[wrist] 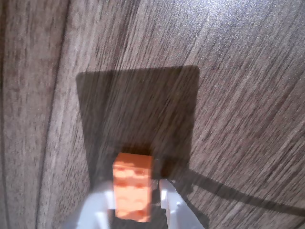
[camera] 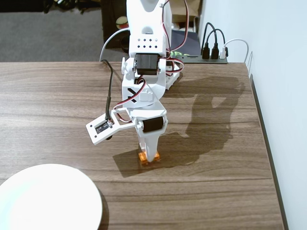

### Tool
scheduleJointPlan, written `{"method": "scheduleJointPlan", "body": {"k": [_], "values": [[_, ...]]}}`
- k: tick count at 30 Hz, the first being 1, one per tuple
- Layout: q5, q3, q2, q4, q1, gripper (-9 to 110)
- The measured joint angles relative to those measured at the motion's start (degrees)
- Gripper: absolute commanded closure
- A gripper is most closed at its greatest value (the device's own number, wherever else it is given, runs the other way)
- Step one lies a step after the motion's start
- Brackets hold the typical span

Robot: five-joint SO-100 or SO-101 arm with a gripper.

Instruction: Grasp a lego block and put it on the plate.

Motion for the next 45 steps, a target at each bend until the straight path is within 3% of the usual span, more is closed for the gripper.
{"method": "scheduleJointPlan", "body": {"k": [14,23,34,45], "values": [[-0.5,0.1,3.9,1.0,0.8,97],[-10.4,-1.3,18.8,3.3,12.1,97],[-27.2,-1.7,19.8,-10.3,26.4,98],[-35.7,-13.3,4.2,-22.9,32.0,98]]}}
